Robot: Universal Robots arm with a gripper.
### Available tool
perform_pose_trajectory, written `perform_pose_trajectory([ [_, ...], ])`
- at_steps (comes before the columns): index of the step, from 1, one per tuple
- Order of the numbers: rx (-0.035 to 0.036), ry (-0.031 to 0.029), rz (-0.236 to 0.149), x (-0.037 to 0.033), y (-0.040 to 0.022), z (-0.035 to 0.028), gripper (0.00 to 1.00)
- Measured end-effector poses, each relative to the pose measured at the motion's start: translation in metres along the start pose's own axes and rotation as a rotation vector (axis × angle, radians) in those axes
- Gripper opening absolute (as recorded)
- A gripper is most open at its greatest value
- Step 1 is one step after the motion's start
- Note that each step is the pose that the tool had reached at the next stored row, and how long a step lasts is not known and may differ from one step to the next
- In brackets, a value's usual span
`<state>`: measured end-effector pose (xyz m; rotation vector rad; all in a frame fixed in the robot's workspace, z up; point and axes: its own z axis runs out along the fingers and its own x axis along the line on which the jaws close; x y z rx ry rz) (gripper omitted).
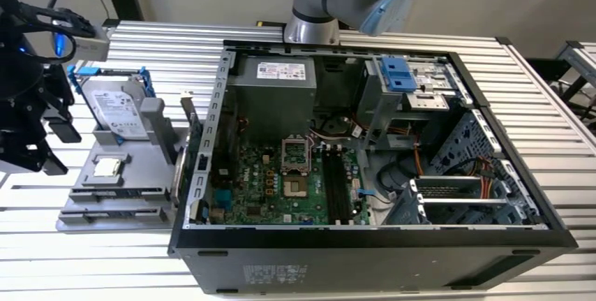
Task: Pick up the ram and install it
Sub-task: 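Pick up the ram and move it above insertion slot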
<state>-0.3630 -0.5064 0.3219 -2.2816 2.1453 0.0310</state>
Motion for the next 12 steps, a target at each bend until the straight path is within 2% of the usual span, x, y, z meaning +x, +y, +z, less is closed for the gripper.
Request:
perform_pose_trajectory([
  [12, -0.0001, 0.0001, 0.0, 0.0017, 0.0002, 0.0101, 1.0],
])
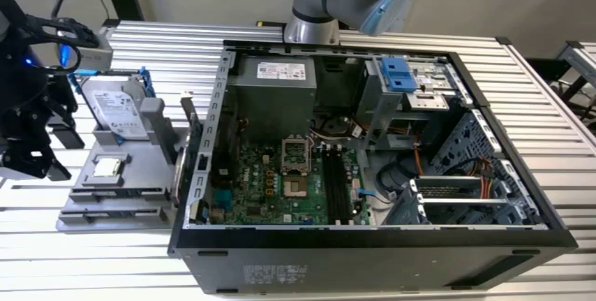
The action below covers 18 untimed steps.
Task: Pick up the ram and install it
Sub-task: 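Pick up the ram and move it above insertion slot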
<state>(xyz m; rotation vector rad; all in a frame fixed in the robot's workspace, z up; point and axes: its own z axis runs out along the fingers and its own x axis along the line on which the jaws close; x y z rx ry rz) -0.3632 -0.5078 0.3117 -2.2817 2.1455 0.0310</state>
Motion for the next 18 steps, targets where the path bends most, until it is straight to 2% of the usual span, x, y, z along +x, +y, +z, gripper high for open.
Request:
perform_pose_trajectory([
  [6, 0.0003, -0.0003, 0.0, 0.0052, 0.0002, 0.0047, 1.0],
  [18, 0.0001, -0.0001, 0.0, 0.0059, 0.0002, 0.0155, 1.0],
])
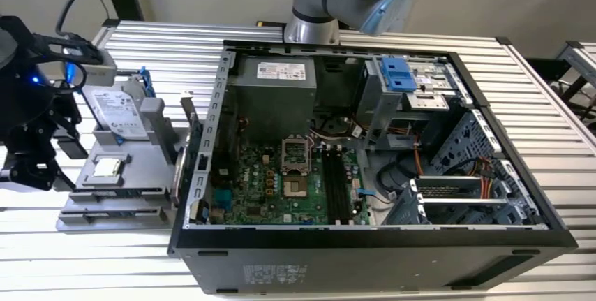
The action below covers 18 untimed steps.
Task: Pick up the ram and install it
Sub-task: 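Pick up the ram and move it above insertion slot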
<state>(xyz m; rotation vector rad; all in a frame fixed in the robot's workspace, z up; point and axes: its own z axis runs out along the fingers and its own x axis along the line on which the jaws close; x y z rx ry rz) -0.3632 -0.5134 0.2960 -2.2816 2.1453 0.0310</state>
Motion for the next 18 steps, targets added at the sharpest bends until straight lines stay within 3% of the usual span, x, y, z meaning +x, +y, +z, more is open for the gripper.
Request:
perform_pose_trajectory([
  [18, 0.0, 0.0, 0.0, 0.0047, -0.0004, 0.0137, 1.0],
])
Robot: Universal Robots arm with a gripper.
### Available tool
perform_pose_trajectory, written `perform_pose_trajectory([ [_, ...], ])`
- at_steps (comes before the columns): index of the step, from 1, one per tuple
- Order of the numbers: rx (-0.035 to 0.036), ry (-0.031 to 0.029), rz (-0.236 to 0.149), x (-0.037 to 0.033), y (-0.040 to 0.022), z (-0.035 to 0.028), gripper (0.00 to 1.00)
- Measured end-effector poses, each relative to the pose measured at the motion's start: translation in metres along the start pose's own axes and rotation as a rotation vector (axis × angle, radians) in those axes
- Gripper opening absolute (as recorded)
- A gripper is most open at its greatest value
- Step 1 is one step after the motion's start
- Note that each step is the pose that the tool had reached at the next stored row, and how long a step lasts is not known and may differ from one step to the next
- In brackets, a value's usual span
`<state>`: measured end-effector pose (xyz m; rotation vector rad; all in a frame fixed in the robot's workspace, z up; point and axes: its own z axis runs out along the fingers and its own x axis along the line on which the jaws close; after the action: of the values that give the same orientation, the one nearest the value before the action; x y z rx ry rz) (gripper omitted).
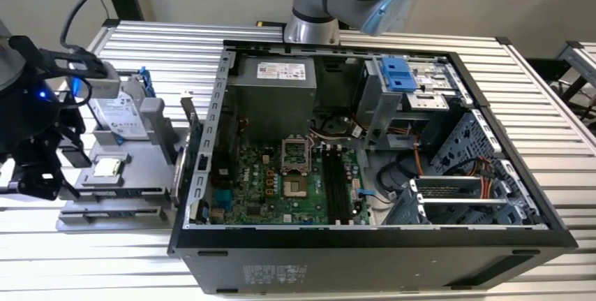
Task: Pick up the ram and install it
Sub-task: 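Pick up the ram and move it above insertion slot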
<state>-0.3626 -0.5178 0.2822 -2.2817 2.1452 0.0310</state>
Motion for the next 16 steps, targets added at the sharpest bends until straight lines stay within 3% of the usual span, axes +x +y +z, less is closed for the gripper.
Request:
perform_pose_trajectory([
  [6, 0.0001, -0.0001, 0.0, 0.0053, 0.0003, 0.004, 1.0],
  [16, 0.0, 0.0, 0.0, 0.0064, 0.0003, 0.0133, 1.0],
])
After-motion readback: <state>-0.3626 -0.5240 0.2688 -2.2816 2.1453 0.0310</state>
